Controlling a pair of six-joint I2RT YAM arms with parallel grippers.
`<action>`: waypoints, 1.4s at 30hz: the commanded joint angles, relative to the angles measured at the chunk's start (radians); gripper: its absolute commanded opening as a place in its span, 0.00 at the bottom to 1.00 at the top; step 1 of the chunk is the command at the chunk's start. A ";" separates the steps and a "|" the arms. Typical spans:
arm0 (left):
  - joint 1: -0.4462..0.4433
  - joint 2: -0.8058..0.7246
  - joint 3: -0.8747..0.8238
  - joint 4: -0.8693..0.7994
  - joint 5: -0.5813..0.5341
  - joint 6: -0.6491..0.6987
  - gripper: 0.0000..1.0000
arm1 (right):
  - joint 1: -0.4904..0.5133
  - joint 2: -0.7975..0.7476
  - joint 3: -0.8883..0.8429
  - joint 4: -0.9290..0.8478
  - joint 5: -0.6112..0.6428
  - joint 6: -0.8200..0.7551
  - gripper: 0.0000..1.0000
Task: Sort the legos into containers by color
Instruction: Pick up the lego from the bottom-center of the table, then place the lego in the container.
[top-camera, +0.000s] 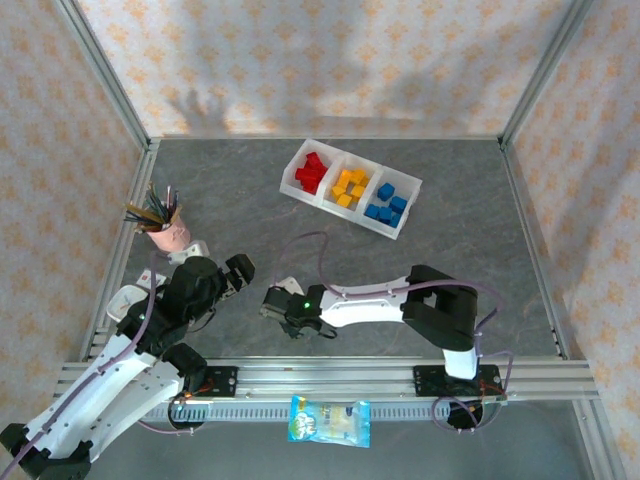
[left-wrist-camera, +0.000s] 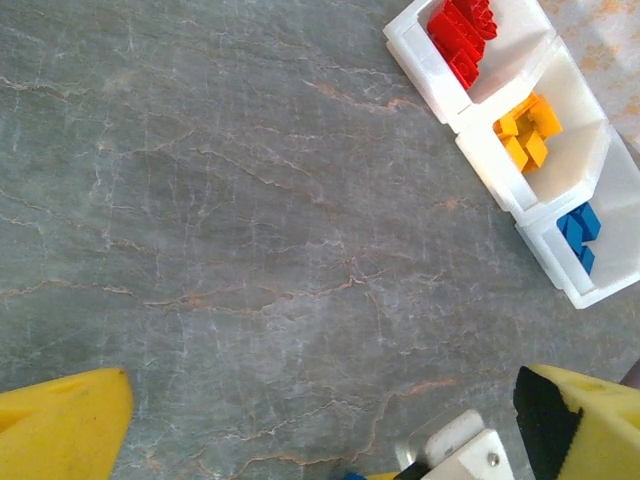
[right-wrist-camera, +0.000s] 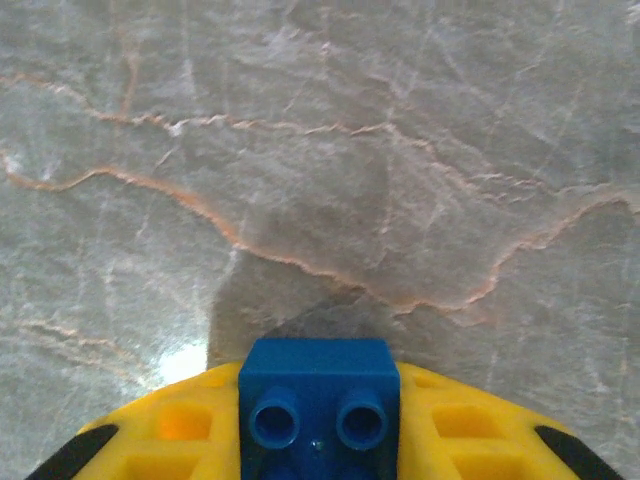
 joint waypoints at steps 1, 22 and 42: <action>0.010 0.007 -0.003 0.034 -0.001 0.005 0.99 | -0.056 -0.088 0.012 -0.025 0.024 0.027 0.30; 0.010 0.505 0.149 0.544 0.165 0.198 0.99 | -0.842 -0.095 0.198 0.037 0.049 -0.088 0.30; 0.099 0.620 0.262 0.566 0.030 0.327 0.99 | -0.969 -0.196 0.159 0.206 0.053 -0.145 0.87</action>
